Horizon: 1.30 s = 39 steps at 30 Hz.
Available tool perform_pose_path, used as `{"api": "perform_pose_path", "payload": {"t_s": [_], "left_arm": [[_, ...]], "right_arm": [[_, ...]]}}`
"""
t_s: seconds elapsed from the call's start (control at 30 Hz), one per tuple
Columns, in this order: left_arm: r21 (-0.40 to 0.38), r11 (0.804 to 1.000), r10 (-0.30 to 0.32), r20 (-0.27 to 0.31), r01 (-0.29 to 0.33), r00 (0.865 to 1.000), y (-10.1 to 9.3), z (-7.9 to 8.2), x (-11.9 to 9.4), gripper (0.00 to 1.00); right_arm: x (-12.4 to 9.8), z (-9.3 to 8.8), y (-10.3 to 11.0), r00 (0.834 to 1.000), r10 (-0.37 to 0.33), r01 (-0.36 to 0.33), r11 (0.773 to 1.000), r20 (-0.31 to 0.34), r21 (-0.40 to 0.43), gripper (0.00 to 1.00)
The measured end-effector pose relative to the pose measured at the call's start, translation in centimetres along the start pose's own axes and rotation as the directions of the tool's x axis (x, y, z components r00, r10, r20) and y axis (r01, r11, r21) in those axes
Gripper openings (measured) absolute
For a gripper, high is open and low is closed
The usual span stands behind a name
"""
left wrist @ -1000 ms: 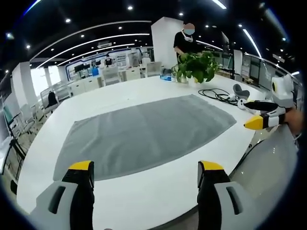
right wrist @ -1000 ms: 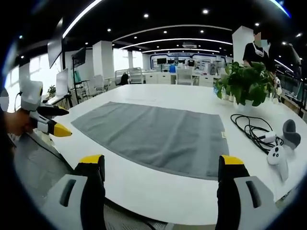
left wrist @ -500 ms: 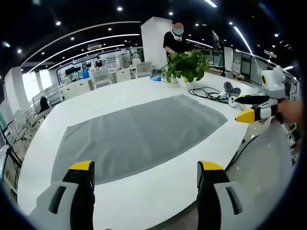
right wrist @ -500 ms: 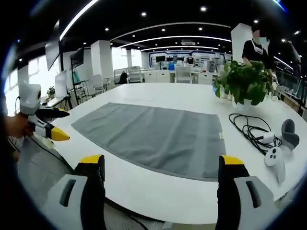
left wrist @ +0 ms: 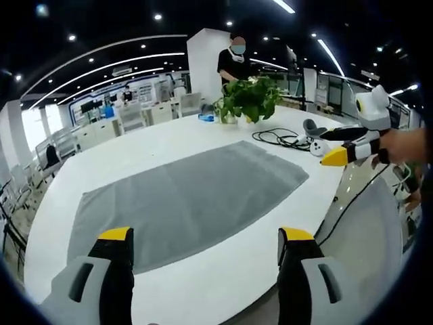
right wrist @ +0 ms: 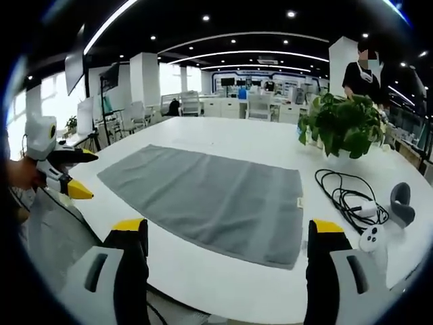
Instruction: Fold the towel on the table until its edges align and the towel forms a compact rectangular stack.
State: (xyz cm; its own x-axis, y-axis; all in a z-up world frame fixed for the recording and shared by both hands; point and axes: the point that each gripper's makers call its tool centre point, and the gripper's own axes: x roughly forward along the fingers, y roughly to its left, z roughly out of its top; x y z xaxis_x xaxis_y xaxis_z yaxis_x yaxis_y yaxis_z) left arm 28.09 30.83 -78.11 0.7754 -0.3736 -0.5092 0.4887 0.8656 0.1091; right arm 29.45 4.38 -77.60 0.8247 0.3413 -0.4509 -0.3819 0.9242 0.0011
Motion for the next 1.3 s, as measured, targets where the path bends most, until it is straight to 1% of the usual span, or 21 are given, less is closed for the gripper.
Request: {"api": "perform_pose_path", "payload": {"t_s": [0.13,0.17,0.23,0.3,0.33,0.4,0.47,0.53,0.7,0.77,0.83,0.97,1.07,1.17,1.2,1.3], "left_arm": [[0.000,1.000,0.010,-0.003,-0.010,1.000,-1.0,0.4,0.3,0.90],[0.001,1.000,0.014,-0.008,-0.014,1.000,-1.1,0.5,0.3,0.90],[-0.031,0.998,0.049,-0.004,-0.049,0.999,-1.1,0.9,0.3,0.90],[-0.033,0.998,0.058,0.000,-0.058,0.998,-1.2,1.3,0.3,0.90],[-0.036,0.997,0.073,0.000,-0.073,0.997,-1.2,1.5,0.3,0.90],[-0.046,0.995,0.084,0.000,-0.084,0.996,-1.3,1.8,0.3,0.90],[-0.048,0.995,0.090,-0.005,-0.090,0.996,-1.6,1.9,0.4,0.90],[-0.025,0.996,0.086,-0.010,-0.086,0.996,-2.2,2.1,0.5,0.90],[-0.001,0.999,0.051,-0.016,-0.051,0.999,-3.3,2.7,1.2,0.90],[0.013,0.999,0.030,-0.017,-0.030,0.999,-3.7,3.0,1.6,0.89],[0.012,1.000,0.005,-0.008,-0.005,1.000,-4.0,3.5,2.0,0.89],[0.041,0.998,-0.048,0.002,0.048,0.999,-4.8,4.1,3.0,0.88],[0.076,0.992,-0.102,0.016,0.101,0.995,-6.0,4.8,3.7,0.87],[0.084,0.988,-0.132,0.030,0.129,0.991,-6.5,5.4,4.3,0.86],[0.092,0.983,-0.161,0.034,0.157,0.986,-7.1,5.6,4.6,0.86],[0.136,0.971,-0.204,0.040,0.197,0.978,-8.3,6.1,5.1,0.85]], "right_arm": [[0.1,0.5,-0.8,0.999,0.037,-0.036,0.999,0.023,-0.022,0.99],[0.0,0.5,-0.8,0.999,0.047,-0.046,0.999,0.021,-0.028,0.99],[-0.2,0.3,-1.1,0.997,0.076,-0.075,0.996,0.024,-0.051,0.99],[-0.3,-0.3,-1.7,0.995,0.103,-0.102,0.993,0.013,-0.061,0.99],[-0.4,-0.5,-2.2,0.994,0.110,-0.109,0.992,0.012,-0.063,0.99],[-0.5,-0.6,-2.9,0.992,0.125,-0.123,0.990,0.015,-0.064,0.99],[-0.6,-0.5,-3.4,0.991,0.135,-0.133,0.989,0.018,-0.065,0.99],[-0.7,-0.4,-3.8,0.990,0.141,-0.139,0.988,0.020,-0.073,0.99],[-1.0,-0.2,-4.5,0.990,0.137,-0.135,0.989,0.022,-0.063,0.99],[-0.9,-0.2,-4.8,0.992,0.126,-0.125,0.990,0.016,-0.063,0.99],[-0.8,0.0,-4.9,0.993,0.118,-0.116,0.991,0.018,-0.059,0.99],[-0.4,0.8,-5.4,0.995,0.095,-0.094,0.994,0.022,-0.050,0.99],[-0.1,1.2,-5.6,0.997,0.077,-0.076,0.996,0.023,-0.052,0.99],[0.1,1.7,-5.7,0.998,0.060,-0.058,0.995,0.026,-0.075,0.99],[0.2,1.8,-5.8,0.998,0.052,-0.051,0.996,0.021,-0.080,0.98],[0.3,2.2,-6.0,0.999,0.032,-0.030,0.997,0.019,-0.071,0.97]]}}
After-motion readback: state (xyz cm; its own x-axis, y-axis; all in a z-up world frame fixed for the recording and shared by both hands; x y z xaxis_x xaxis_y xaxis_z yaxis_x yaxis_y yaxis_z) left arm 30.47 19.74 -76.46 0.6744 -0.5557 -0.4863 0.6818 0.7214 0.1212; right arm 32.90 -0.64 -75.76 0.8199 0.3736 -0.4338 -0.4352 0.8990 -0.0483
